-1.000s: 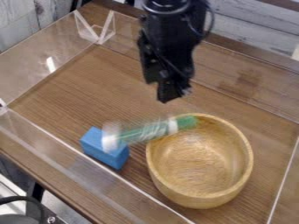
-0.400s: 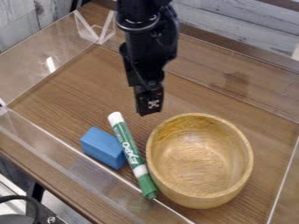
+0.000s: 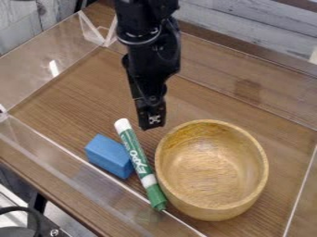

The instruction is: Remove the green marker from inside the brown bowl and put it on the table

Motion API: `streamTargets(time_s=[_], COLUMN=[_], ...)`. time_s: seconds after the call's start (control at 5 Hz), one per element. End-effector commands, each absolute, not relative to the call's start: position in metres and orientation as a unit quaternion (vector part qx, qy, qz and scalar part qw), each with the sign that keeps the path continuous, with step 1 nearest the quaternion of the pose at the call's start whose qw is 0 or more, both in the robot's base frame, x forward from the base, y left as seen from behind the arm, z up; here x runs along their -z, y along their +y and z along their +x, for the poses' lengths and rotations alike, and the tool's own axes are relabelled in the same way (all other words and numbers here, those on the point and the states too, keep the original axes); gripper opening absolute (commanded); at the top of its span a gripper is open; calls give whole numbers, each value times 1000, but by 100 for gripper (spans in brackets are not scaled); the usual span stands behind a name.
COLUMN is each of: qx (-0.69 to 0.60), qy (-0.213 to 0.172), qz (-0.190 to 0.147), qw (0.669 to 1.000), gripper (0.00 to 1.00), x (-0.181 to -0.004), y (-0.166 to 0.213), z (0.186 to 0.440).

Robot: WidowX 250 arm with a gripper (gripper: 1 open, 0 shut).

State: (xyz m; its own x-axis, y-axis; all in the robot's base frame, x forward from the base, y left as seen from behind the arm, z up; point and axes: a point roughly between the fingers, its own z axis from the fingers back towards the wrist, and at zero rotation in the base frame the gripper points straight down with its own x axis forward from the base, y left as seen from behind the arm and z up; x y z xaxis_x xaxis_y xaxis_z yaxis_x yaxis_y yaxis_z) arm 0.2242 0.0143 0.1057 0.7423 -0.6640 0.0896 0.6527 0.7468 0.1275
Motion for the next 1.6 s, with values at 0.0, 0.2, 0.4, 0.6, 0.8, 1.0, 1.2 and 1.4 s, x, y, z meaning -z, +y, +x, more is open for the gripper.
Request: streamTargets(time_s=[0.0,0.2,0.4,0.6,0.8,1.0,1.2,1.4], qx=[353,354,359,362,363,366,370,374], qy=[-85,-85,-84,-83,-82,-88,-93,-98], qz=[55,56,57,58,59,59,60,61], qw=[930,930,928,927,926,924,922,920], gripper=[100,100,100,100,100,100,100,100], x=[-109,-102,-95,-88,-81,-83,-85,-85], y=[18,20,20,20,21,22,23,24], z=[228,228,227,226,226,230,235,239])
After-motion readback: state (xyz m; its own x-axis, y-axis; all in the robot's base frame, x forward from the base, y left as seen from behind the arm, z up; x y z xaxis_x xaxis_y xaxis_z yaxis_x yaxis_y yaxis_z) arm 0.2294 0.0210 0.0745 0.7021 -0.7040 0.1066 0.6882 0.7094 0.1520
